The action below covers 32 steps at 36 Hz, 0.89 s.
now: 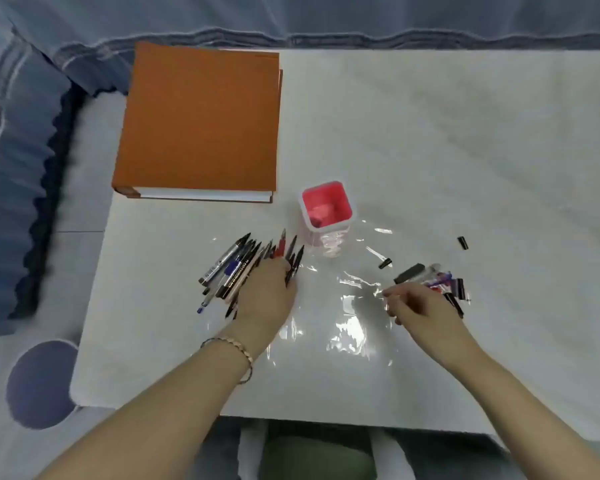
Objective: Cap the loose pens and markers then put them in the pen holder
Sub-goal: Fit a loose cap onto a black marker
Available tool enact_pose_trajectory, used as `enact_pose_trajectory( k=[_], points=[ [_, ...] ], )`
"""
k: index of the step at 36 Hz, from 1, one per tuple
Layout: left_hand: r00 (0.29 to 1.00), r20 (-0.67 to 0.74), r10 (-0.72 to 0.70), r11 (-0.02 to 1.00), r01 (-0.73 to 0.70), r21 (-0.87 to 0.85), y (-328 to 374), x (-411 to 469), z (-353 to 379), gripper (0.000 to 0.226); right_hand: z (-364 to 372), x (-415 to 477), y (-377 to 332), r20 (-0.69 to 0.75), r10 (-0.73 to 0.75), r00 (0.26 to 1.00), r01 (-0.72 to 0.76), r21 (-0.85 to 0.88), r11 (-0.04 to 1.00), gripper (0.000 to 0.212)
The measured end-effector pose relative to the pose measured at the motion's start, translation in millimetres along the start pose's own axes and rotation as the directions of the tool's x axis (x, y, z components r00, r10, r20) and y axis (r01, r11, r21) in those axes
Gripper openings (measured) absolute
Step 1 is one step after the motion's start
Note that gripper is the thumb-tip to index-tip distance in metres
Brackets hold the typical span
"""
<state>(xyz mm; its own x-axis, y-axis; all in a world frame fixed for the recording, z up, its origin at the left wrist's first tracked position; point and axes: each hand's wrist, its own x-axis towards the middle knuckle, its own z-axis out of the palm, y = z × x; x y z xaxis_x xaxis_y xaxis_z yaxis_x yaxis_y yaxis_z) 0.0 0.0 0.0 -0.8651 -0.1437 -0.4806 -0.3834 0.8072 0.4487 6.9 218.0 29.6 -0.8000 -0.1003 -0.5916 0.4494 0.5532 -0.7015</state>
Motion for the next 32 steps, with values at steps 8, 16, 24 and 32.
enact_pose_trajectory(
  k=[8,16,24,32],
  points=[
    [0.978,-0.104,0.181,0.892,-0.119,0.437,-17.4,40.0,54.6,0.023,6.7,50.2,46.9,-0.02,-0.161,0.987,0.157,-0.124,0.98,0.015],
    [0.942,-0.142,0.303,0.835,-0.191,0.516,-13.4,41.2,58.1,0.015,-7.3,78.7,59.9,-0.05,-0.323,0.945,0.285,-0.357,0.889,0.013],
    [0.937,-0.275,0.215,0.926,-0.285,-0.247,-11.1,34.3,51.4,0.005,-8.4,106.1,70.1,0.052,-0.635,0.771,0.458,-0.739,0.494,0.026],
    [0.955,-0.171,0.244,0.626,-0.29,-0.724,7.4,11.2,41.9,0.009,5.7,118.8,80.3,0.034,-0.54,0.841,0.332,-0.821,0.464,0.024]
  ],
)
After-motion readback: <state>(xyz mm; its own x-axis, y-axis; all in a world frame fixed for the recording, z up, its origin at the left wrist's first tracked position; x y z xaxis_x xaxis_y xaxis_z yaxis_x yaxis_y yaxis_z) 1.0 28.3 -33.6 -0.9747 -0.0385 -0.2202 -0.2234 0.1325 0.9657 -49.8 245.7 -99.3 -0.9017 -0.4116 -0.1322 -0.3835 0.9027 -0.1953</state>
